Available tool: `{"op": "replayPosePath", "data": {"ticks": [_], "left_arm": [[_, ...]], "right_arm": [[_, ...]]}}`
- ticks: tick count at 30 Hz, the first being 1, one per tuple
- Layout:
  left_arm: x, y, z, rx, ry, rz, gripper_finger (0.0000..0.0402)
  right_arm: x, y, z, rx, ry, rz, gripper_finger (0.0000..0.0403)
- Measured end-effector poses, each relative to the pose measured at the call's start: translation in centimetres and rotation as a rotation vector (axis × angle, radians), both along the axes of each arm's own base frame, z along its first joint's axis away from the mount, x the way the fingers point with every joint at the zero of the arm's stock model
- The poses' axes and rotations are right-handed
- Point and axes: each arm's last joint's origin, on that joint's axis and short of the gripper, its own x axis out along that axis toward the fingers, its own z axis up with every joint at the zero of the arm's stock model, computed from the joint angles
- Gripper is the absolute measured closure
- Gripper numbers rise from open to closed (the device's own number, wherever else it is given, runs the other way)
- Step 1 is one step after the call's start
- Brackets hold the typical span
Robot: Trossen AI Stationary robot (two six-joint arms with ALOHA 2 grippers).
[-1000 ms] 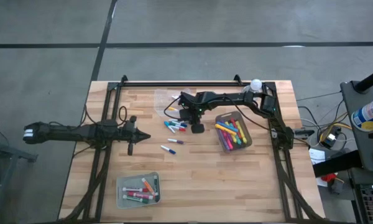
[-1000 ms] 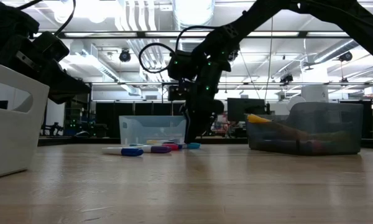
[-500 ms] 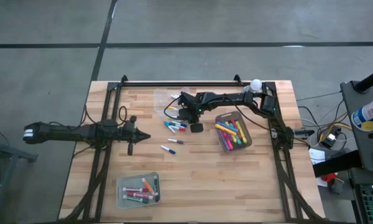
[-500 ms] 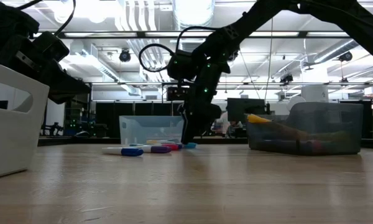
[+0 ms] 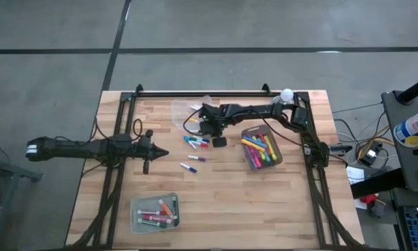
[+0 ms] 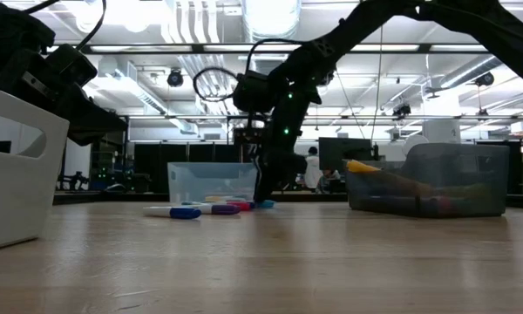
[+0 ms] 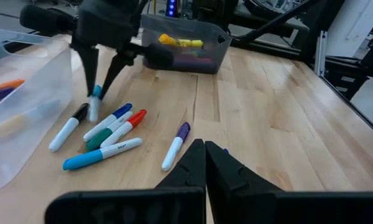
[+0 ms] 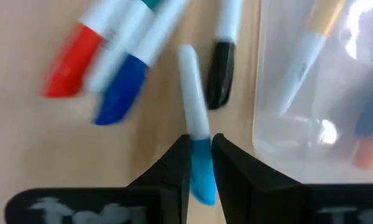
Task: Pick & Place Markers
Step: Put the right white and light blue highlighter pen into the transparent bin
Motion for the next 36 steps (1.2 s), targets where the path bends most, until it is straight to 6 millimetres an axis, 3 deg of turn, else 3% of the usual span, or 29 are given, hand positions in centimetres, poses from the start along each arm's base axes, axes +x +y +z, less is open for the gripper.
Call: {"op": "replayPosePath", "data": {"ticks": [10,19,27,36], "left_arm": [[0.0,0.0,0.0,0.0,0.0,0.0,0.0401],[0.0,0.0,0.0,0.0,0.0,0.0,0.0401],[0.0,0.0,0.0,0.0,0.0,0.0,0.0401],[0.0,0.0,0.0,0.0,0.0,0.0,0.0401]], "right_arm": [[0.2,0.0,-1.0,-0.021,0.023,-0.079,0.0328],[0.2,1.1,-0.5,0.029,0.074,-0.077,0.038],[1.1,3.5,1.4,0.064,0.129,-0.068,0.0394],[2.4,6.6,5.0,0.051,0.087,0.005,0.0396]]}}
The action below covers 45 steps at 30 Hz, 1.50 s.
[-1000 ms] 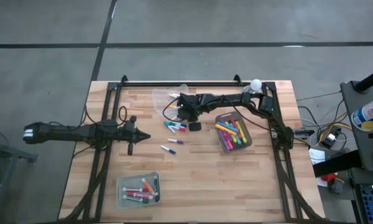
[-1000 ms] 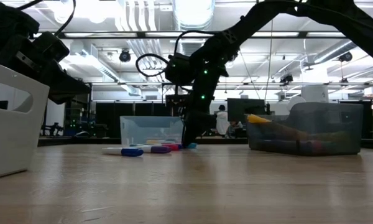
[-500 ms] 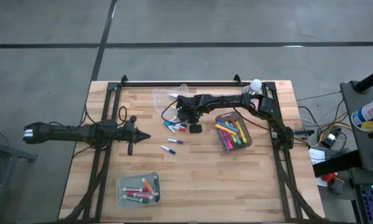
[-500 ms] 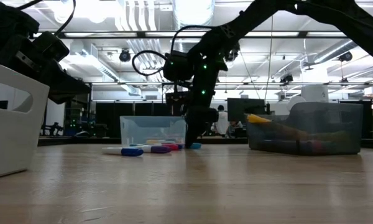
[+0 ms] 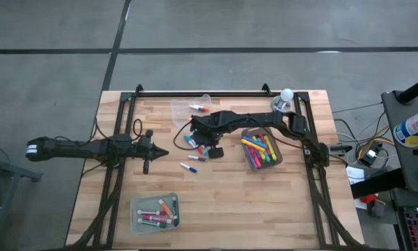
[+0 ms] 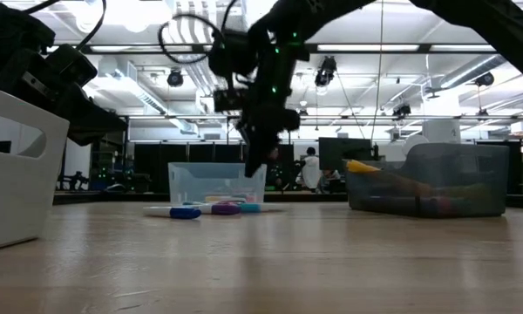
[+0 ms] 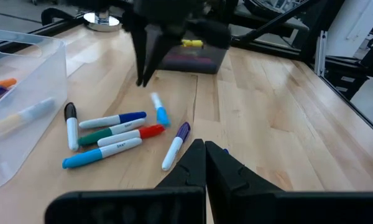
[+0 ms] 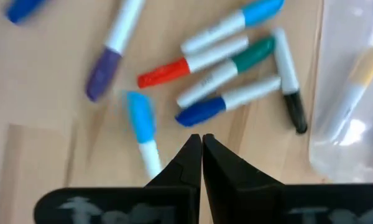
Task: Pick & Place Markers
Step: Put the right white and light blue highlighter pen into the transparent bin
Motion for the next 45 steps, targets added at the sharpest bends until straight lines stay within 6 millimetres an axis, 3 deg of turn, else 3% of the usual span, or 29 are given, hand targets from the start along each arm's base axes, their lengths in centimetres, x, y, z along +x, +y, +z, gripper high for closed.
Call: {"op": "replayPosePath", "data": {"ticks": [8,16,22,30,35,45], "left_arm": [[0.0,0.0,0.0,0.0,0.0,0.0,0.0401],[0.0,0.0,0.0,0.0,0.0,0.0,0.0401],[0.0,0.0,0.0,0.0,0.0,0.0,0.0401],[0.0,0.0,0.0,0.0,0.0,0.0,0.0401],[0.0,0.0,0.0,0.0,0.0,0.0,0.0401],[0.0,0.0,0.0,0.0,0.0,0.0,0.0401]], "right_arm": [[-0.2,0.8,2.3,0.012,0.04,0.003,0.0395],[-1.5,1.3,-0.4,0.143,0.153,-0.226,0.0387],[-2.4,1.8,-2.5,0.151,0.211,-0.282,0.0334],[-1.7,1.6,-1.7,0.146,0.145,-0.368,0.0287],[-1.1,1.2,-0.7,0.09,0.09,-0.41,0.029],[-1.0,1.4,-2.2,0.065,0.081,-0.295,0.0308]]}}
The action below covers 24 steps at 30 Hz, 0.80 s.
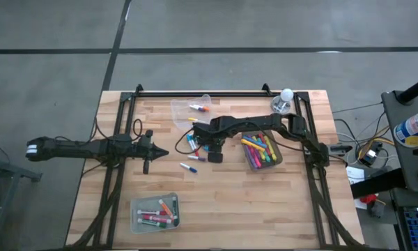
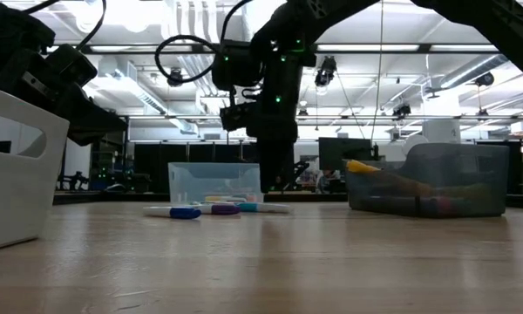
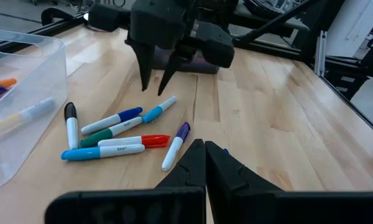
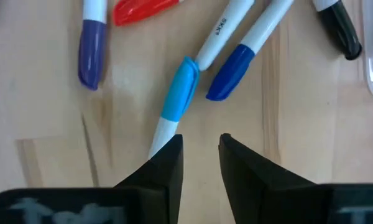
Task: Pick & Place Markers
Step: Put the right white and light blue highlighter pen into the transparent bin
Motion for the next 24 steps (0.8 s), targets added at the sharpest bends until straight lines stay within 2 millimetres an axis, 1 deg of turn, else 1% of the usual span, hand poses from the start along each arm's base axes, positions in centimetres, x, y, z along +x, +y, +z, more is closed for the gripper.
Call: {"op": "replayPosePath", "data": {"ticks": [6,13,17,24], "left_arm": [[0.0,0.0,0.0,0.0,0.0,0.0,0.0401],[0.0,0.0,0.0,0.0,0.0,0.0,0.0401],[0.0,0.0,0.0,0.0,0.0,0.0,0.0401],[0.0,0.0,0.0,0.0,0.0,0.0,0.0401]], "right_arm": [[-0.2,0.3,-1.1,-0.005,0.01,0.042,0.032],[-0.5,0.8,-2.1,0.015,0.011,-0.047,0.033],[-0.8,1.4,-2.7,0.019,0.032,-0.052,0.0328],[-0.7,1.3,-2.2,0.024,0.025,-0.097,0.0326]]}}
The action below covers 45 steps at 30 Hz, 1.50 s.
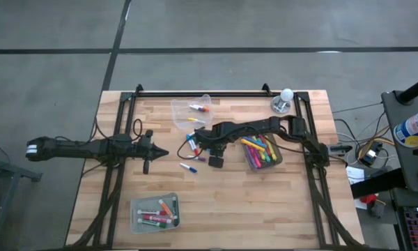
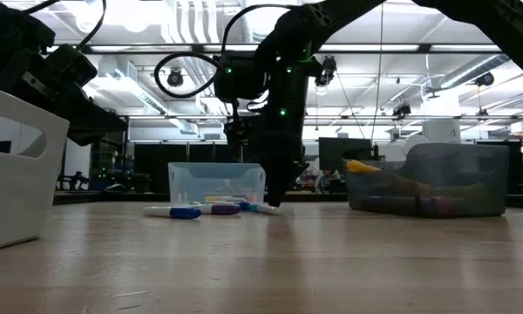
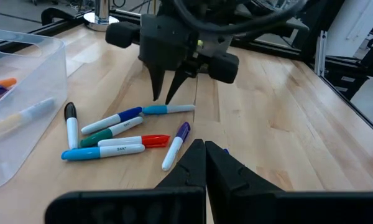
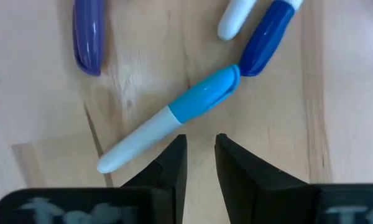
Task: Pick & Place Markers
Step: Put the right white and light blue highlighter pen into the transparent bin
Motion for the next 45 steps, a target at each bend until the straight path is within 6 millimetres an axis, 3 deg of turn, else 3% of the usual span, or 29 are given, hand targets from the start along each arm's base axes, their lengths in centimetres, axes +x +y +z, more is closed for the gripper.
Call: {"op": "replayPosePath", "data": {"ticks": [8,14,20,37,45], "left_arm": [[0.0,0.0,0.0,0.0,0.0,0.0,0.0401],[0.0,0.0,0.0,0.0,0.0,0.0,0.0401],[0.0,0.0,0.0,0.0,0.0,0.0,0.0401],[0.0,0.0,0.0,0.0,0.0,0.0,0.0401],[0.0,0.0,0.0,0.0,0.0,0.0,0.0401]], "right_arm": [[0.1,0.3,1.9,0.024,-0.059,-0.12,0.0326],[0.3,0.9,1.7,0.058,-0.081,-0.28,0.0326],[0.4,1.4,1.5,0.066,-0.088,-0.326,0.0326],[0.4,2.1,-1.2,-0.001,-0.06,-0.296,0.0329],[0.3,2.4,-1.0,-0.083,-0.053,-0.211,0.0379]]}}
